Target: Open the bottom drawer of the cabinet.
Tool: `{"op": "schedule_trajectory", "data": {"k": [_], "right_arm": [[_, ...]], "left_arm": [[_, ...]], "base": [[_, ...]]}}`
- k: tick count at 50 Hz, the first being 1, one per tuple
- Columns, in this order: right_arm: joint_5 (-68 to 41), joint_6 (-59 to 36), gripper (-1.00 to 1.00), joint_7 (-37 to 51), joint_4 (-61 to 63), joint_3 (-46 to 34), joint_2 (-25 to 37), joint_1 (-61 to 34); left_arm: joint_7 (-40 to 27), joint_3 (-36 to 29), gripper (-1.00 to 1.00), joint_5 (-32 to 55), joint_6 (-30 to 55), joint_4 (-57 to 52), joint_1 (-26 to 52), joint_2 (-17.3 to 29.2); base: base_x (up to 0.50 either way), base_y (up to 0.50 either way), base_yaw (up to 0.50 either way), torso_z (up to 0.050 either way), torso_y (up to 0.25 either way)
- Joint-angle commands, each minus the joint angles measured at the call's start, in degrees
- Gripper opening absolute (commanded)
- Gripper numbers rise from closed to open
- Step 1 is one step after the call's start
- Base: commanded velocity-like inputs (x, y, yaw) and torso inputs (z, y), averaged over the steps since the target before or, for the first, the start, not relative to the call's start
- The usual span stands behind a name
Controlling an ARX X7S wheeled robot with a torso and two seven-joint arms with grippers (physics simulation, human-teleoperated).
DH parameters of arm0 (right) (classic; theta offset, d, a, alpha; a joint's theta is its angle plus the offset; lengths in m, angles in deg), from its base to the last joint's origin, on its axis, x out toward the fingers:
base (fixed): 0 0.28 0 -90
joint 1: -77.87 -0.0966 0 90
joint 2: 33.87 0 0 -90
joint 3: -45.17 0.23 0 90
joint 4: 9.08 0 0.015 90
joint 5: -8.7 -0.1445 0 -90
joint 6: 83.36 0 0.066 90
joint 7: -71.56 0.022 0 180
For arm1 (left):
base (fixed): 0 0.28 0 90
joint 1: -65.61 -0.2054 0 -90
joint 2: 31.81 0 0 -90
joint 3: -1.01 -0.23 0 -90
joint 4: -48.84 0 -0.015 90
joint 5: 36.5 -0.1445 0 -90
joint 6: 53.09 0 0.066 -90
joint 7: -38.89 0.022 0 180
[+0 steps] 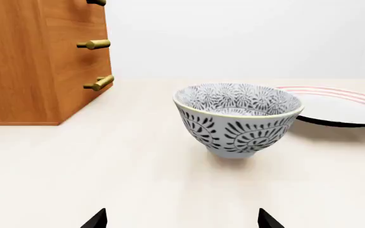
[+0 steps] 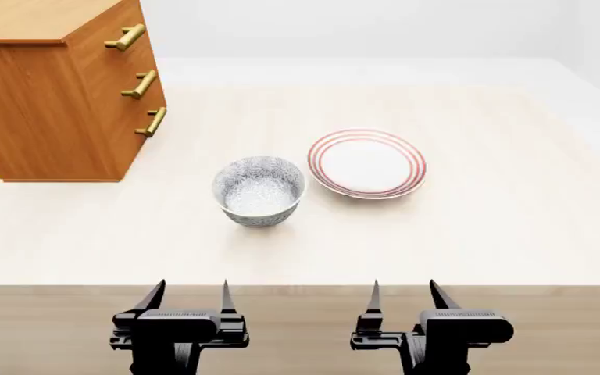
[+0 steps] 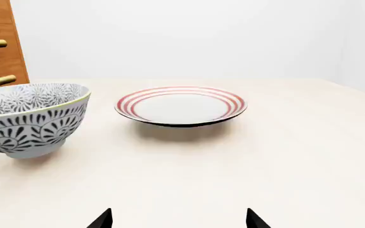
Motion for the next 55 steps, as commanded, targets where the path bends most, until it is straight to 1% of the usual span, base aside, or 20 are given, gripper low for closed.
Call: {"op": "schedule_trajectory", "data": {"k": [1,3,6,7,17,20,21,26,29,32,33,34,35,36,37,39,41,42,45,55], "right_arm": [[-1.8,0.0,1.00,0.9,0.8,-0.5,0.9,0.2],[-3.7,-0.2,1.00,0.4,0.7,-0.8,1.6,0.2],[-3.9,0.1,1.00,2.0,0.4,-0.6,1.9,0.1],[-2.2,0.3,1.00,3.5,0.0,-1.0,2.1,0.0],[-2.6,-0.1,1.00,5.1,-0.2,-2.9,3.1,-0.3],[-2.1,1.2,1.00,5.9,-0.9,-3.5,3.4,-0.3],[-4.2,-0.1,1.00,4.9,-0.7,-3.2,3.3,-0.3],[-3.1,-0.5,1.00,6.4,0.2,-3.8,4.0,-0.4],[-2.8,-3.9,1.00,7.2,2.6,-3.9,4.5,-0.8],[-2.1,-11.7,1.00,8.0,10.8,-4.1,5.6,-1.7],[-3.2,-17.1,1.00,7.5,16.0,-3.8,6.2,-2.5],[-3.8,-20.4,1.00,7.5,19.9,-3.5,6.5,-3.4],[-4.4,-25.7,1.00,7.5,23.7,-3.3,6.9,-4.8],[-4.3,-27.9,1.00,7.7,25.9,-3.4,7.2,-5.7],[-4.6,-32.8,1.00,7.5,30.0,-3.7,7.9,-7.7],[-3.4,-36.9,1.00,8.1,32.2,-4.6,8.6,-9.7],[-3.5,-38.0,1.00,8.1,32.8,-4.7,8.9,-9.8],[-5.0,-36.9,1.00,7.0,32.7,-4.1,8.8,-9.3],[-4.4,-35.8,1.00,7.9,31.0,-4.0,8.6,-9.0],[-5.9,-34.9,1.00,8.0,30.0,-3.5,8.4,-8.7]], "left_arm": [[-0.8,-1.0,1.00,1.2,0.4,0.1,-0.1,0.9],[-1.4,-1.6,1.00,1.5,0.4,0.1,-0.1,1.5],[-1.9,-2.3,1.00,1.8,0.0,0.7,0.2,2.1],[-2.0,-2.3,1.00,2.1,-0.3,1.0,0.3,2.2],[-3.6,-3.3,1.00,2.8,-0.9,2.0,0.8,3.4],[-3.9,-3.6,1.00,3.0,-1.0,2.3,0.9,3.7],[-4.0,-3.7,1.00,3.0,-1.1,2.4,0.9,3.8],[-4.4,-4.2,1.00,3.3,-0.7,2.4,1.0,4.2],[-4.6,-4.8,1.00,3.1,1.4,1.2,1.4,4.6],[-5.2,-5.6,1.00,2.3,9.0,-5.2,2.4,5.3],[-5.3,-5.5,1.00,2.6,13.9,-10.3,3.2,5.7],[-5.2,-5.2,1.00,3.4,18.2,-14.7,4.1,6.1],[-5.7,-4.9,1.00,3.2,21.3,-18.6,5.2,6.4],[-5.9,-4.7,1.00,3.3,23.5,-21.1,6.0,6.6],[-5.6,-4.2,1.00,4.5,29.5,-25.9,8.1,7.0],[-5.6,-3.9,1.00,5.0,31.1,-28.5,9.2,7.3],[-5.8,-3.9,1.00,5.0,30.3,-27.8,9.2,7.3],[-5.7,-4.1,1.00,4.9,28.9,-26.5,8.8,7.4],[-5.5,-4.5,1.00,5.0,27.2,-24.3,8.3,7.5],[-6.0,-5.1,1.00,5.2,26.3,-22.5,8.5,7.9]], "base": [[0.00,0.00,0.00,0.000,0.000],[0.00,0.00,0.00,0.000,0.000],[0.00,0.00,0.00,0.000,0.000],[0.00,0.00,0.00,0.000,0.000],[0.00,0.48,0.00,0.000,0.000],[0.00,0.50,0.00,0.000,0.000],[0.00,0.00,0.00,0.000,0.000],[0.00,0.00,0.00,0.000,0.000],[0.00,0.00,0.00,0.000,0.000],[0.00,0.00,0.00,0.000,0.000],[0.00,0.00,0.00,0.000,0.000],[0.00,0.00,0.00,0.000,0.000],[0.00,0.00,0.00,0.000,0.000],[0.00,0.00,0.00,0.000,0.000],[0.00,0.00,0.00,0.000,0.000],[0.00,0.00,0.00,0.000,0.000],[0.00,0.00,0.00,0.000,0.000],[0.28,0.00,0.00,0.000,0.000],[0.50,0.00,0.00,0.000,0.000],[0.50,0.00,0.00,0.000,0.000]]}}
